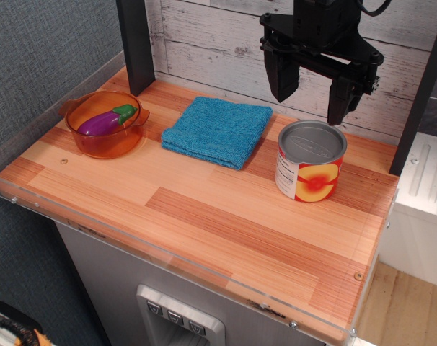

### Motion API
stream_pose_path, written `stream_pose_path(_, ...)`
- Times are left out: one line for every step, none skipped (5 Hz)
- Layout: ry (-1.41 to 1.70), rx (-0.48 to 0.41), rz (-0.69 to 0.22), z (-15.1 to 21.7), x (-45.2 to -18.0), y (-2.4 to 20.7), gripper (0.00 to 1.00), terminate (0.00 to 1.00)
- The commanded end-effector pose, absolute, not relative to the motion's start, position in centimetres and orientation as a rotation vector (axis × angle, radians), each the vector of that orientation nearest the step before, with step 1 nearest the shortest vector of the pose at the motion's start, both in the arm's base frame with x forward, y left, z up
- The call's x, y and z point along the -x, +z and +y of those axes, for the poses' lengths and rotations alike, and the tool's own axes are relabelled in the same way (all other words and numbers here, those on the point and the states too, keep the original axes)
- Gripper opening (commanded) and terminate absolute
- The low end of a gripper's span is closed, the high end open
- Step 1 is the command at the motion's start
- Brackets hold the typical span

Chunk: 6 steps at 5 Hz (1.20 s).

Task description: Move the can in the front centre of the table

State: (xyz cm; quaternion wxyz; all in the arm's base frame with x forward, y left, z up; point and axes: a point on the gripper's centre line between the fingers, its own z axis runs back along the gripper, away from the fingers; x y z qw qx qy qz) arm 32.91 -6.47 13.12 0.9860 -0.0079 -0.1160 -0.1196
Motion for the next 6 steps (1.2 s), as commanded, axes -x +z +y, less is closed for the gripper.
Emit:
stream_pose_path(-0.240,0.016,-0.233,-6.5,-32.9,13.1,1.00,0.00)
stream_pose_path(-0.345,-0.042,-0.228,-8.2,-35.2,12.9,1.00,0.00)
stream_pose_path(-0.438,-0.107,-0.252,-8.9,-37.5,12.1,1.00,0.00)
stream_pose_path(-0.540,-0.085,-0.293,-9.6,-39.3,11.7,1.00,0.00)
stream_pose_path(-0.621,-0.041,-0.287,-10.0,-40.8,9.9,1.00,0.00)
stream_pose_path(-0.666,-0.023,-0.312,-10.2,-41.0,8.8,1.00,0.00)
